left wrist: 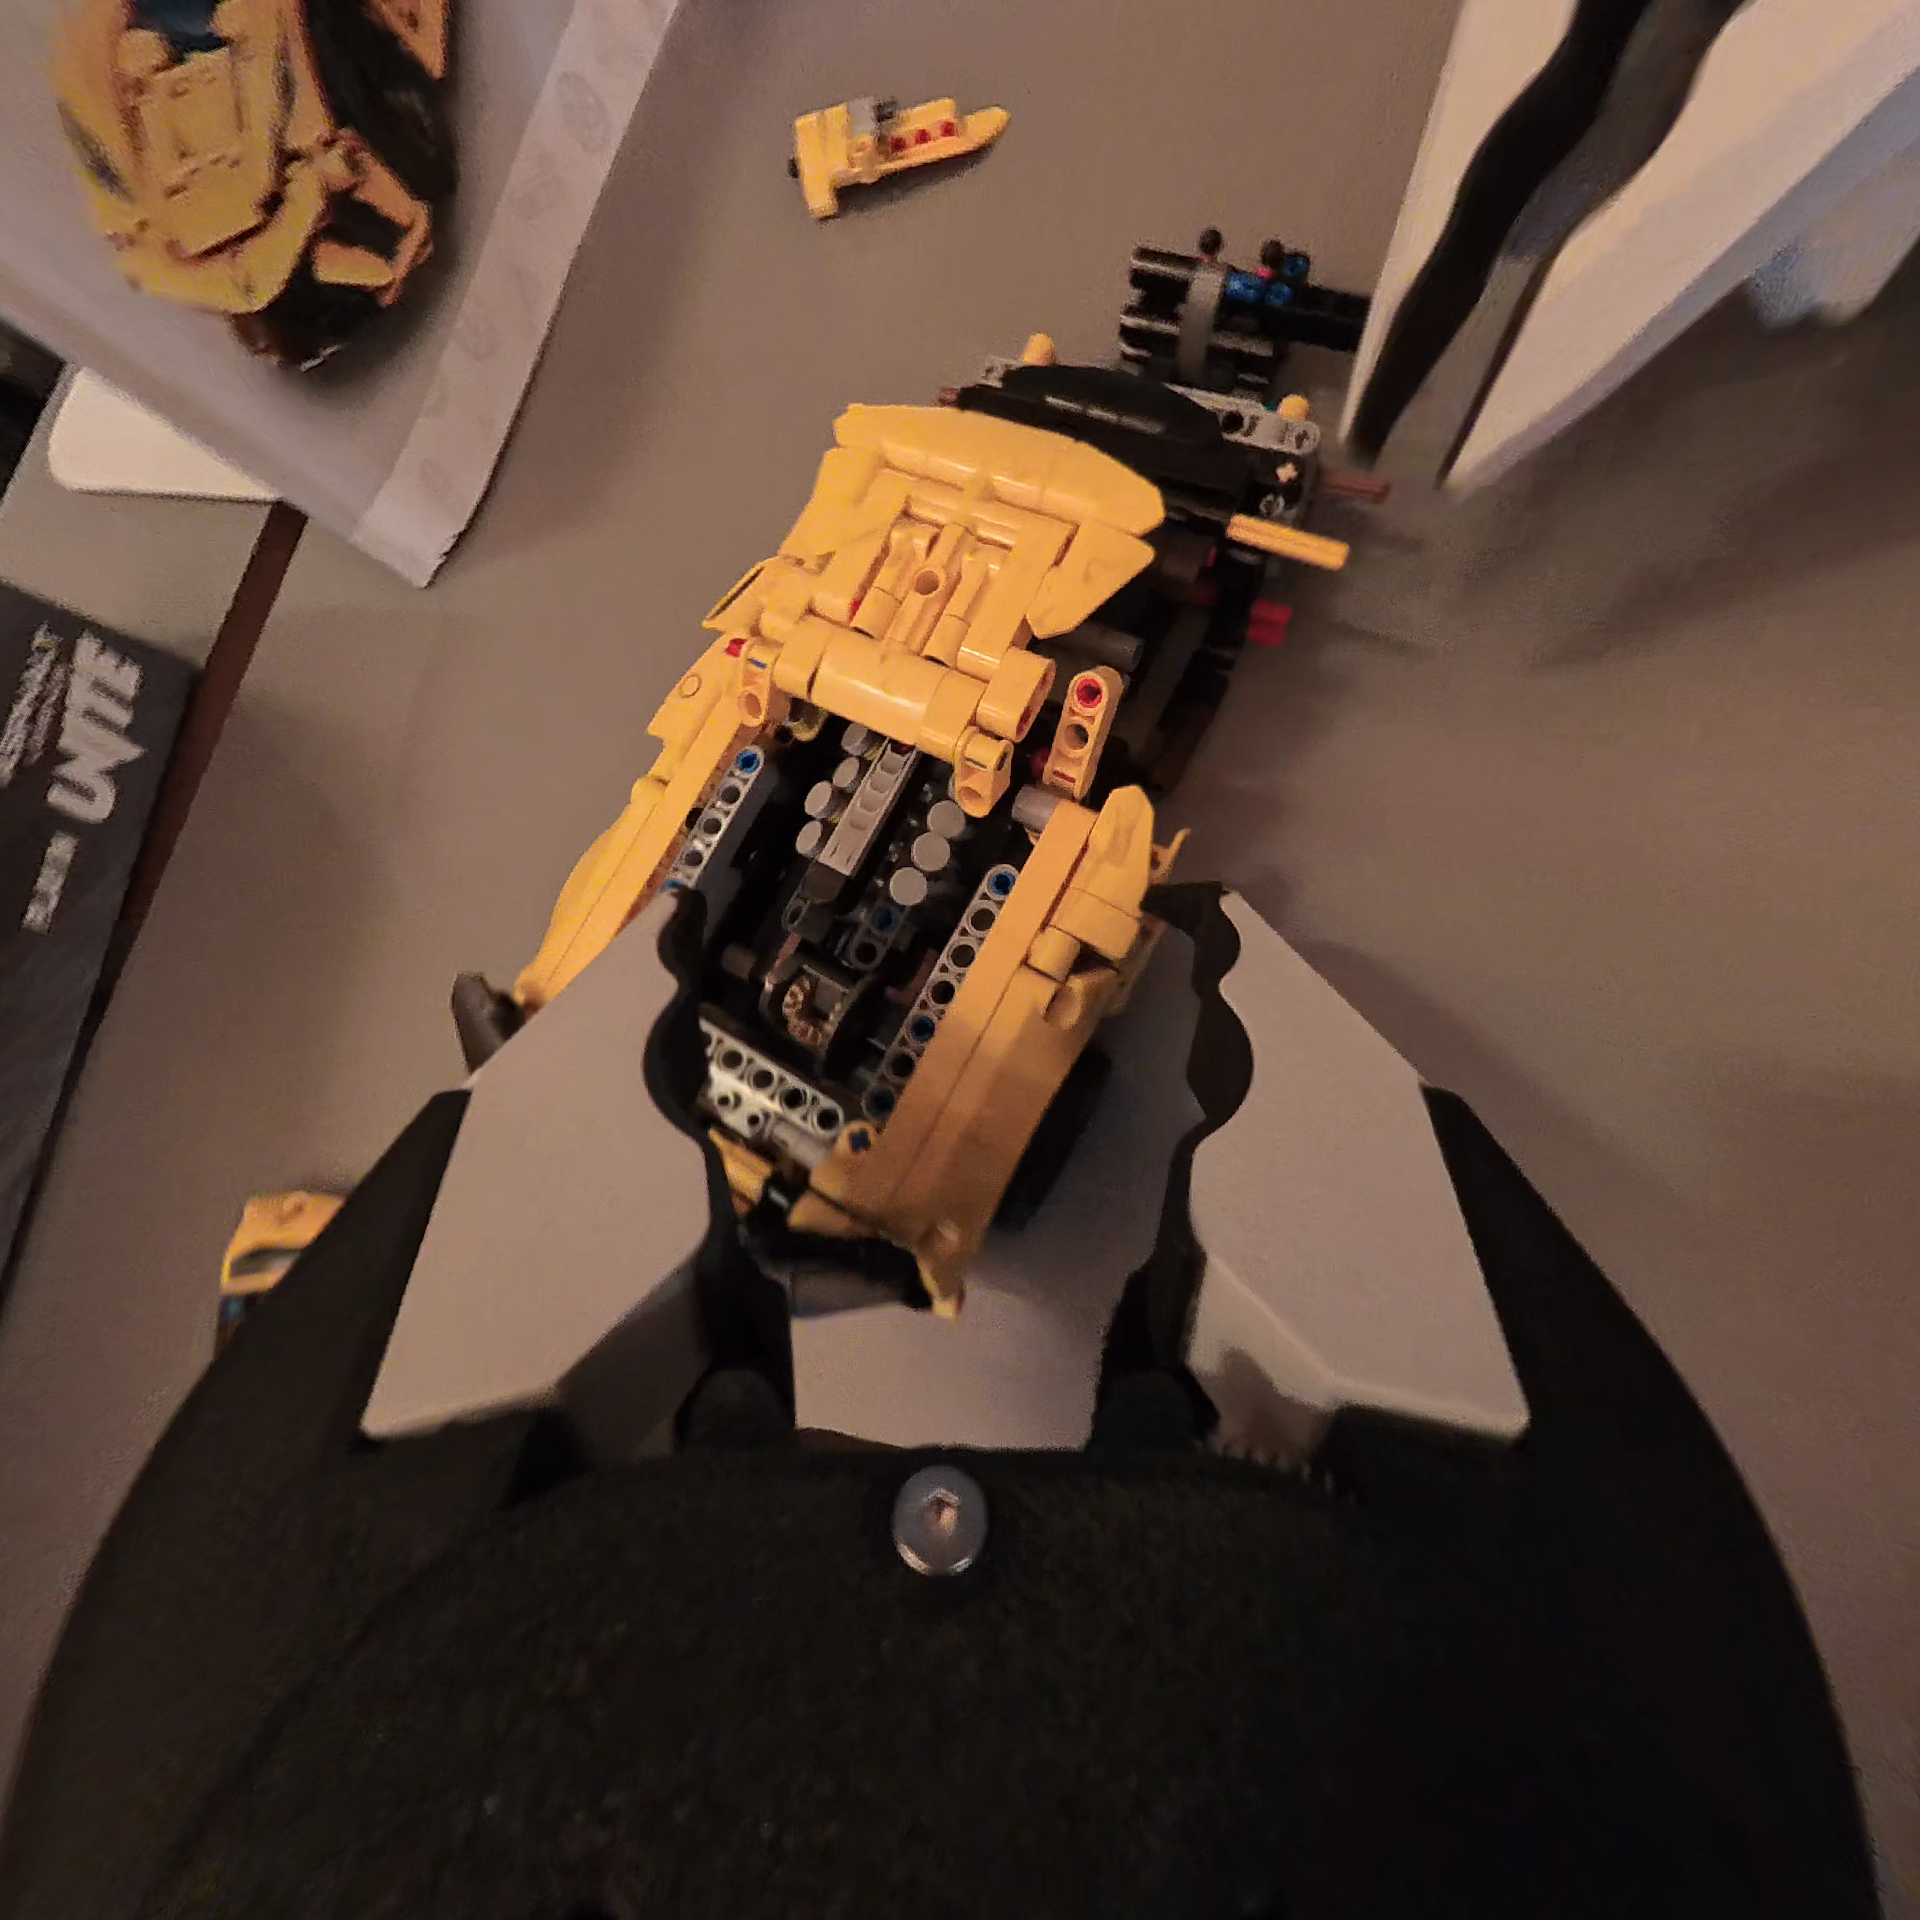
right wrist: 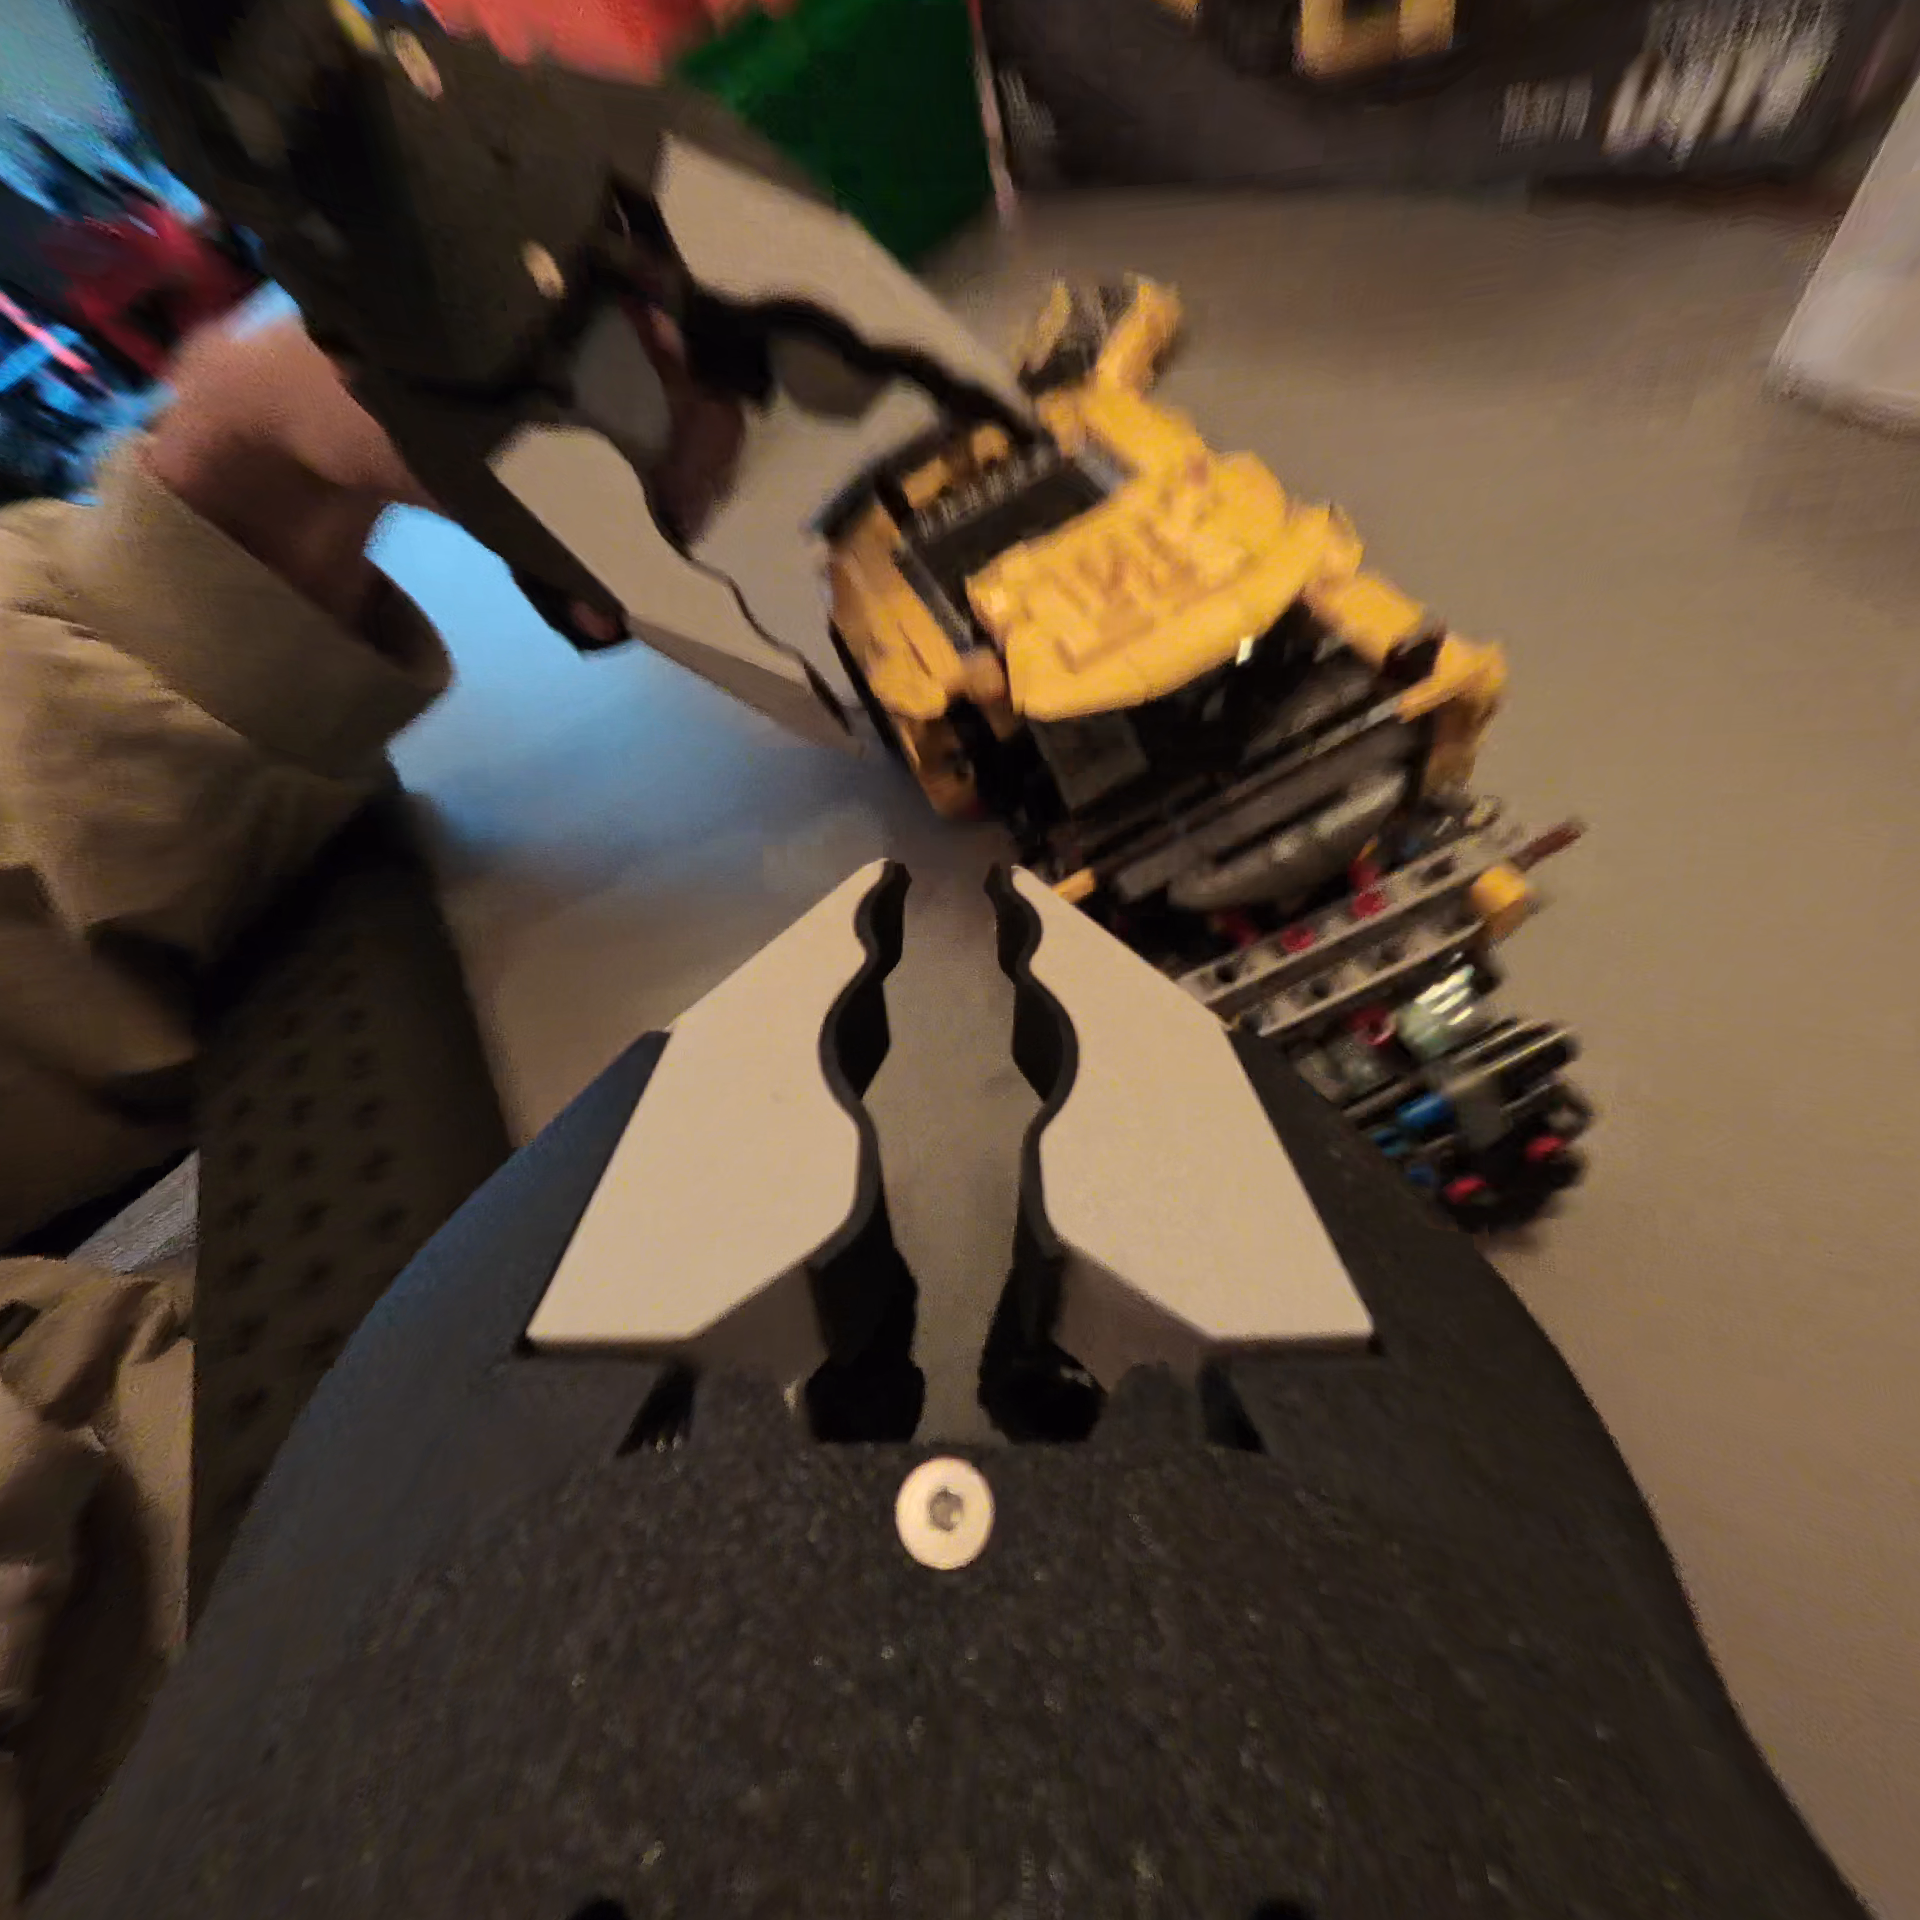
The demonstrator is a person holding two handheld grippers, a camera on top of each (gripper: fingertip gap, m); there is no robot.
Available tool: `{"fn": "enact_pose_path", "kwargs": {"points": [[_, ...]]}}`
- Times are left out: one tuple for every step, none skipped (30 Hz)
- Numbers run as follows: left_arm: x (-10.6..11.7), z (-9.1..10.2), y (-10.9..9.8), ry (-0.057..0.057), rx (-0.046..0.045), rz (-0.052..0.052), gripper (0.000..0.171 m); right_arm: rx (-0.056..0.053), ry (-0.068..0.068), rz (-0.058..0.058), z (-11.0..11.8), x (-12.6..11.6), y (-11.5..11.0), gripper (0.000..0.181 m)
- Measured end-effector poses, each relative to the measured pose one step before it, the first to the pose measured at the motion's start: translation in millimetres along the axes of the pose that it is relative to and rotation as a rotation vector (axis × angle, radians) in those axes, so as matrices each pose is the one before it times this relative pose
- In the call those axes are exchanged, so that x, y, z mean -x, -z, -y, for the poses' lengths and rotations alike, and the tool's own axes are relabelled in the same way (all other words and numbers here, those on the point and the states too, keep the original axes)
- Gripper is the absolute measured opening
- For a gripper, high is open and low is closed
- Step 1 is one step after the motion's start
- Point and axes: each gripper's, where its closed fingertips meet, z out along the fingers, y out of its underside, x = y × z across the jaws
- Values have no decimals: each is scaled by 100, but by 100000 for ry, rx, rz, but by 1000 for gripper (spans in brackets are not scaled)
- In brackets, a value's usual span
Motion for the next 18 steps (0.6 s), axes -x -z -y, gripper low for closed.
{"fn": "enact_pose_path", "kwargs": {"points": [[-272, -43, 636, 1844, -947, 2272, 93, -5234, 5537, -129, 1429, -540, 1349, 17], [-464, 29, 700, 1865, -2021, 2025, 89, -3717, 8417, -1357, 1312, -1139, 1277, 21], [-560, 196, 692, 2573, -3581, 1801, 81, -1700, 7581, -3452, 772, -1779, 966, 28], [-586, 307, 587, 3622, -4377, 1836, 77, 1743, 4695, -4453, -153, -2068, 405, 46], [-811, 409, 466, 4956, -5216, 417, 77, 5223, 4027, 733, -1041, -1312, -242, 61], [-879, 441, 348, 6232, -5651, -304, 77, 6535, 2047, 4312, -1566, -590, -702, 73], [-754, 325, 232, 7479, -5155, -58, 73, 6147, 279, 3335, -1622, -482, -957, 84], [-825, 200, 121, 8334, -4340, -1226, 70, 4616, -35, 5466, -1201, 166, -962, 88], [-815, 111, 34, 8445, -3833, -1773, 70, 2458, -856, 3819, -601, 219, -808, 88], [-376, 18, -33, 8351, -3610, 469, 67, 320, -461, 873, -169, 18, -651, 87], [-101, -134, -98, 6992, -2623, 1868, 64, -482, 279, 1137, 19, 297, -491, 84], [-124, -281, -108, 3236, -1085, 1785, 64, 202, 26, 2092, 47, 665, -291, 75], [83, -355, -111, 375, -163, 3433, 62, -617, -694, 2683, 240, 931, -116, 66], [174, -348, -72, -1634, 501, 4021, 58, 605, -854, 519, 18, 778, -199, 69], [-143, -328, -82, -2769, 835, 1989, 55, 1180, 60, 1185, -124, 1018, -201, 68], [-360, -475, -101, -2628, 1998, 195, 50, 30, 342, 2561, -15, 1324, -228, 63], [-273, -612, -117, -2210, 3316, 143, 45, -200, -80, 4178, -7, 1619, -397, 58], [-124, -570, -99, -1554, 3054, 464, 45, 502, 129, 4744, -130, 1739, -561, 54]]}}
